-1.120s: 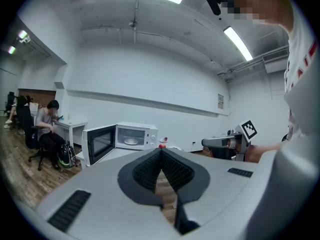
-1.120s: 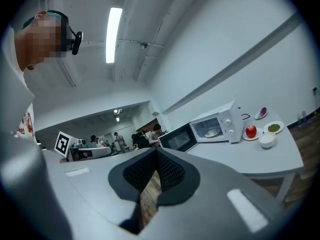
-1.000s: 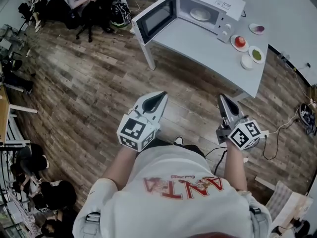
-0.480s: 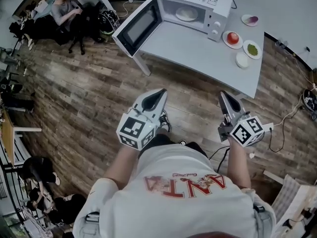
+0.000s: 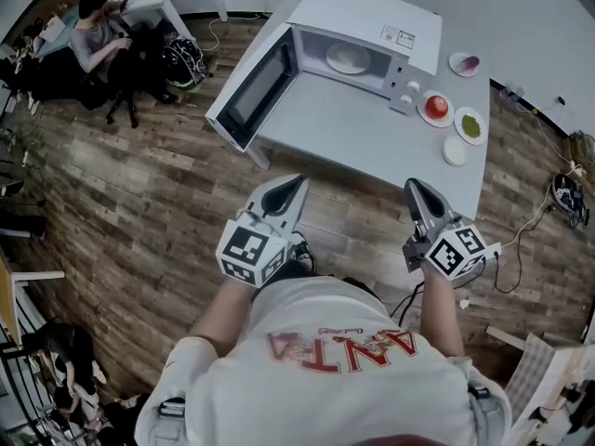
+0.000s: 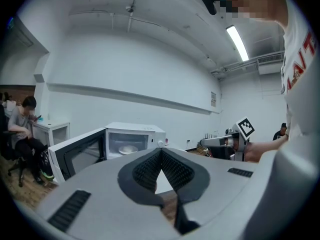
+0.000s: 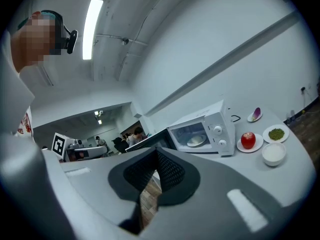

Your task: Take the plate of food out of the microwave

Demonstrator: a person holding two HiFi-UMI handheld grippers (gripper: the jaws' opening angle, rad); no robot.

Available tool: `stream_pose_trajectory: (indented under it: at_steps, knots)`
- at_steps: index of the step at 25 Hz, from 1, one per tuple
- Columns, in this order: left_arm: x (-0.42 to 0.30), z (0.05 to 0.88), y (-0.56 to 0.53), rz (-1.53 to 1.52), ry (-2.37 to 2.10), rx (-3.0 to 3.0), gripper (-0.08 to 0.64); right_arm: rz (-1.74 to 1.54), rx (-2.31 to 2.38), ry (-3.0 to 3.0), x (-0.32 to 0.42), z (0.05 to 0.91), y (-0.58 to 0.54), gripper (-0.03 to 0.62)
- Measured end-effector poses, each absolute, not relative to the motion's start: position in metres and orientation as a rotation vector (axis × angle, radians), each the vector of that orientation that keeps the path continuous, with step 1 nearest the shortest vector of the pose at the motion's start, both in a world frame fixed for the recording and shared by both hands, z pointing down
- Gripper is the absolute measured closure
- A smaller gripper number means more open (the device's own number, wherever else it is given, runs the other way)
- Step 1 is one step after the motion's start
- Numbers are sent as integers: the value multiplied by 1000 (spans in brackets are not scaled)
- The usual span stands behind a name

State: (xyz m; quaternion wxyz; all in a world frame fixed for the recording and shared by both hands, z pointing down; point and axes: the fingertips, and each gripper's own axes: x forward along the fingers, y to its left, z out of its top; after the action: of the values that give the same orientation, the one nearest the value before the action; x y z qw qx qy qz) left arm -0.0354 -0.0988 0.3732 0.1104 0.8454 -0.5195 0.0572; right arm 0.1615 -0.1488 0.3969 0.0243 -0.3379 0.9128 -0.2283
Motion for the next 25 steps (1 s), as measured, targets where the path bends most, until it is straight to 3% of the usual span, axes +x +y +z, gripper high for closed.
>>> stream_pose_trajectory:
  at_steps: [8,25]
  knots:
    - [-108,381,-157,111,-1482,2497,551,-677,-1094,2825,66,390,-206,591]
    - [-134,389,-233,31,-1447,2473,551,-1004,-1243,2585,33,433,-316,589]
